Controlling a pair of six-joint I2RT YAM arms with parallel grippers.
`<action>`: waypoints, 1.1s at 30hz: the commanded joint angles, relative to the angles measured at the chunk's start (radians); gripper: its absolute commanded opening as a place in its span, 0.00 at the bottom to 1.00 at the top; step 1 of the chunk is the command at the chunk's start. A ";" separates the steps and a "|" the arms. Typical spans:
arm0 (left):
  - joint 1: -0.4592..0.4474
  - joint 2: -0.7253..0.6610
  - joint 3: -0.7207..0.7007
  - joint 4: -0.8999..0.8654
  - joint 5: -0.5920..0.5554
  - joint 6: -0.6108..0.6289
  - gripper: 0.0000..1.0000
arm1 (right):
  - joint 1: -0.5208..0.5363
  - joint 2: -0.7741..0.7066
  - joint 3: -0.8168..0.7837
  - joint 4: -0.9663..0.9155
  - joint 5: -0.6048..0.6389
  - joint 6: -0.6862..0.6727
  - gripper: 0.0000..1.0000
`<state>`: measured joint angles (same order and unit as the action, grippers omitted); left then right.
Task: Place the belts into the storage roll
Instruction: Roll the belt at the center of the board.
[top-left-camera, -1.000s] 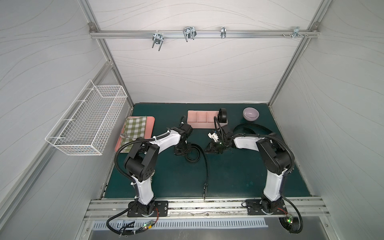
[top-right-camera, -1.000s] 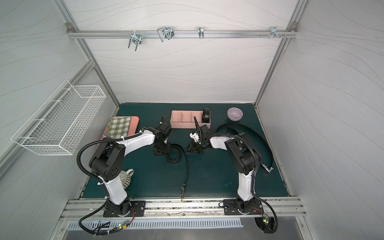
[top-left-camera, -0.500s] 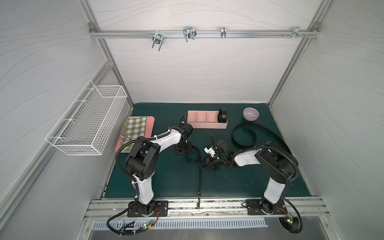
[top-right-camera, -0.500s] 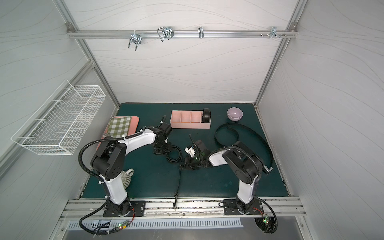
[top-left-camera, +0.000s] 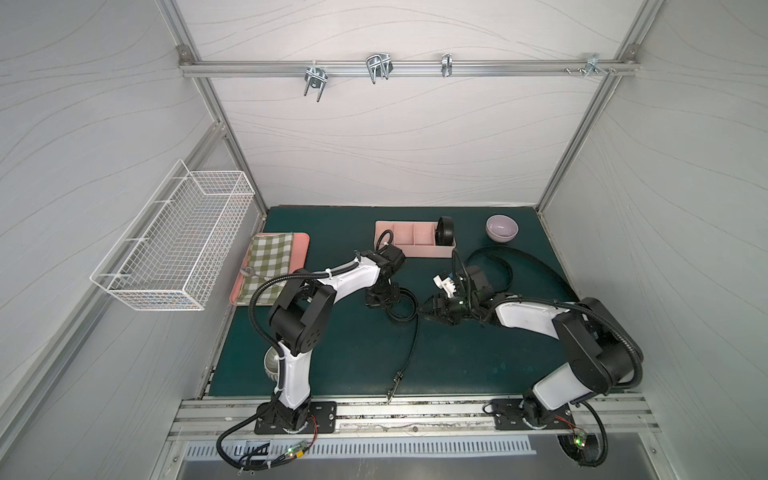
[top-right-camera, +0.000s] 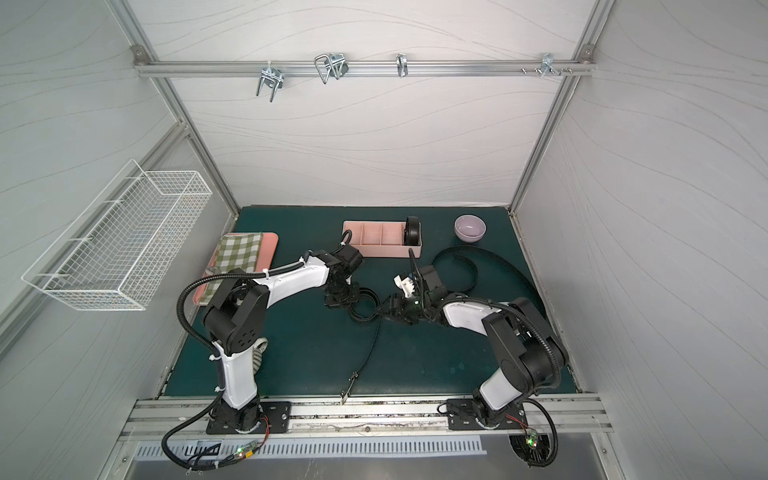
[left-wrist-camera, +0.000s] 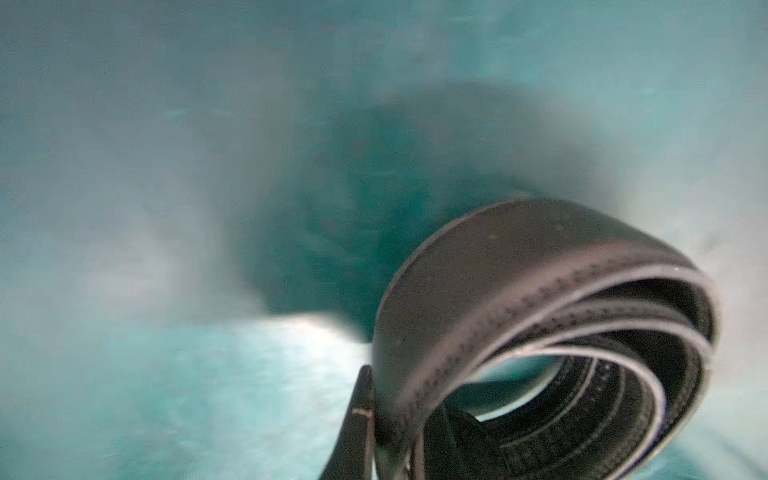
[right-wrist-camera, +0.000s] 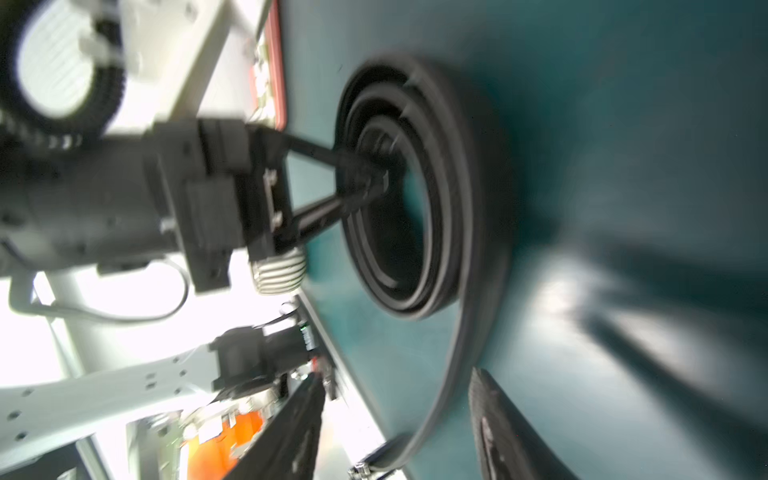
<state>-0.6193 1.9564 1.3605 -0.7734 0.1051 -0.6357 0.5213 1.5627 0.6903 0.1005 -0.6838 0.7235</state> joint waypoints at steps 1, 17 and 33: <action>-0.035 0.092 0.014 0.055 0.042 -0.061 0.00 | -0.057 0.027 0.097 -0.226 0.028 -0.181 0.60; -0.090 0.148 0.081 -0.004 0.029 -0.163 0.00 | 0.041 0.259 0.382 -0.529 0.216 -0.360 0.61; -0.122 0.138 -0.040 0.154 0.137 -0.295 0.00 | 0.155 0.293 0.388 -0.600 0.365 -0.289 0.29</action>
<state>-0.6769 1.9923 1.4014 -0.7666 0.0875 -0.8650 0.6598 1.8359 1.0943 -0.4274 -0.3576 0.4335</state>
